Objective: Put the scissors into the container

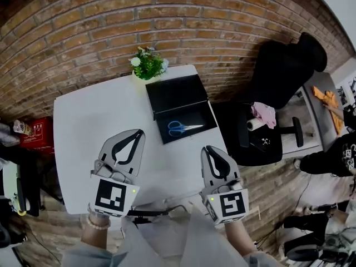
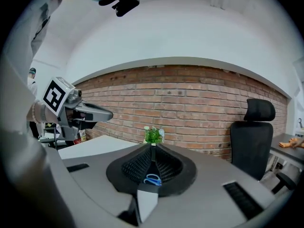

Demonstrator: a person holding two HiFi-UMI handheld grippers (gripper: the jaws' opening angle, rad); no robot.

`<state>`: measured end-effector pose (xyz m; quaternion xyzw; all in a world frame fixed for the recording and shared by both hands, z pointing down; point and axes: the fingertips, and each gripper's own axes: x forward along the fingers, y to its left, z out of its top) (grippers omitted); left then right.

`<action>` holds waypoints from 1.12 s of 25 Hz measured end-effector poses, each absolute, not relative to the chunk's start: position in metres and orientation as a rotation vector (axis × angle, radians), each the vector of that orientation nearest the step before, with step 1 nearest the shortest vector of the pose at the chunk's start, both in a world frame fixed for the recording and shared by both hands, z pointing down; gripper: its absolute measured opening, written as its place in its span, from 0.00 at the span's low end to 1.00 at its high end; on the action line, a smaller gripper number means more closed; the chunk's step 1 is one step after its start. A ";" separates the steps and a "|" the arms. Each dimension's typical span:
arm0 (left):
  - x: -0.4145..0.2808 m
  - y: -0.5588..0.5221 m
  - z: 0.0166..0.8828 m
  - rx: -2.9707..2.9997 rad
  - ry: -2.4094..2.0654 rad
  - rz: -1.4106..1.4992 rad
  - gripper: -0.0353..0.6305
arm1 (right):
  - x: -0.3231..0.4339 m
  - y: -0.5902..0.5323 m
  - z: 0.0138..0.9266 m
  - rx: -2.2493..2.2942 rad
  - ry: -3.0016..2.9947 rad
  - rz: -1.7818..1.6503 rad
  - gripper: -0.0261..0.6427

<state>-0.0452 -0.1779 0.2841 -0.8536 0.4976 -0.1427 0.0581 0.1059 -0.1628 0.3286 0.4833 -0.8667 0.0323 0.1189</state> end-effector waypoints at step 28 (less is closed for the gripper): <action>-0.091 -0.128 0.292 -2.606 1.754 -0.325 0.08 | 0.046 -0.156 0.317 1.240 -2.628 0.009 0.12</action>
